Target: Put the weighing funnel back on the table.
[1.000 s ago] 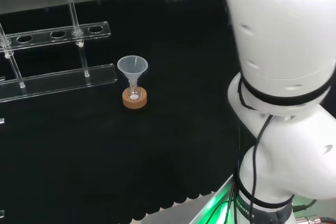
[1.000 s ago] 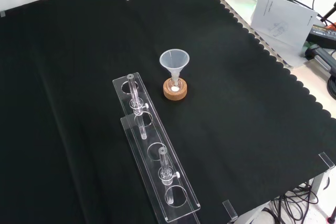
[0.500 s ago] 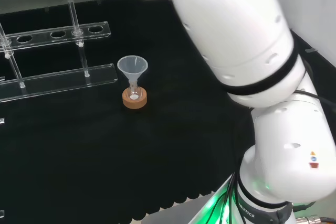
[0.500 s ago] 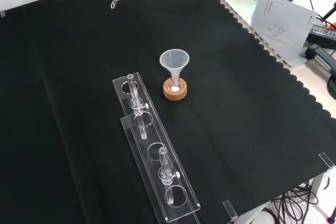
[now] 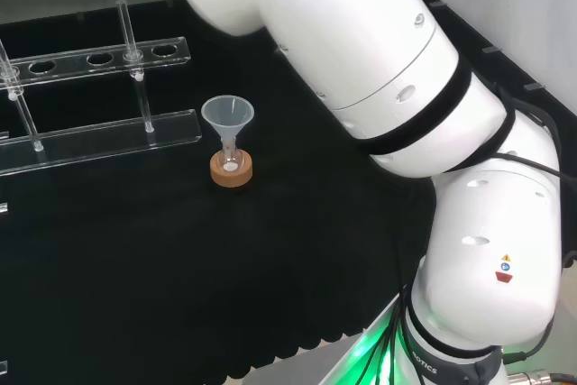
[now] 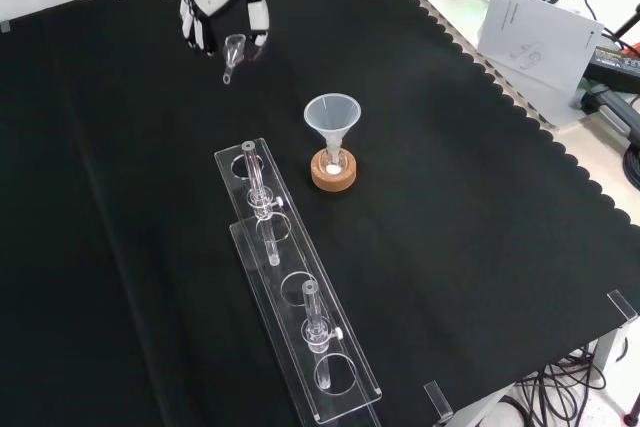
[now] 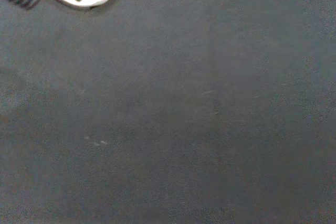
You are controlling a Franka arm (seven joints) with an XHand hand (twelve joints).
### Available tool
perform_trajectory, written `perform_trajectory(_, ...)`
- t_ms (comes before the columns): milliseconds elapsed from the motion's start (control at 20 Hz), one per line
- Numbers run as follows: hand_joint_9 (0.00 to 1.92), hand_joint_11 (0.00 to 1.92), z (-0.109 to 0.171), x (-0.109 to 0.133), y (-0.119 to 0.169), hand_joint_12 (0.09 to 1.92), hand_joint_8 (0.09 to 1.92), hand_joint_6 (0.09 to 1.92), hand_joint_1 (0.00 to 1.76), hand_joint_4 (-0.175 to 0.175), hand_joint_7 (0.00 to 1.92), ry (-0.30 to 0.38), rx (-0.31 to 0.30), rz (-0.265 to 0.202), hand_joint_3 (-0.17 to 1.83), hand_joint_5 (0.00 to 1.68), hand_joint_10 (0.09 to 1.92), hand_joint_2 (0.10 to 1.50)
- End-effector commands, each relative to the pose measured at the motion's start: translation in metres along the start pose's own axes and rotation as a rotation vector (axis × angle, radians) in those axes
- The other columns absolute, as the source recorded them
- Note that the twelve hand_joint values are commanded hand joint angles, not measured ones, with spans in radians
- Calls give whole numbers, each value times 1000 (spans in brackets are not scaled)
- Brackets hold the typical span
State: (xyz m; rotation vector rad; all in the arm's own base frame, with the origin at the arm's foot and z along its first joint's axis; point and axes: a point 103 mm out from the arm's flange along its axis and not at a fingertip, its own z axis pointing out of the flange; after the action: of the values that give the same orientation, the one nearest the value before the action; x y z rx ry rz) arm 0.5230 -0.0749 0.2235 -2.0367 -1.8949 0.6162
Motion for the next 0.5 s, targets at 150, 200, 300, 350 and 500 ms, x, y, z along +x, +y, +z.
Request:
perform_trajectory(150,930,667,21,18,20,1143,680,721,1112,175,584,-30,-17,-41,599,1232,399,699)
perform_trajectory(200,930,667,24,20,22,1143,681,721,1112,175,584,-33,-21,-44,599,1232,399,699)
perform_trajectory(300,932,669,30,25,25,1143,681,722,1112,175,585,-42,-30,-53,600,1232,400,699)
perform_trajectory(350,933,671,34,28,27,1144,682,722,1112,175,585,-45,-29,-58,600,1232,400,698)
perform_trajectory(500,936,680,43,36,33,1143,683,723,1113,175,587,-54,-20,-72,603,1232,401,697)
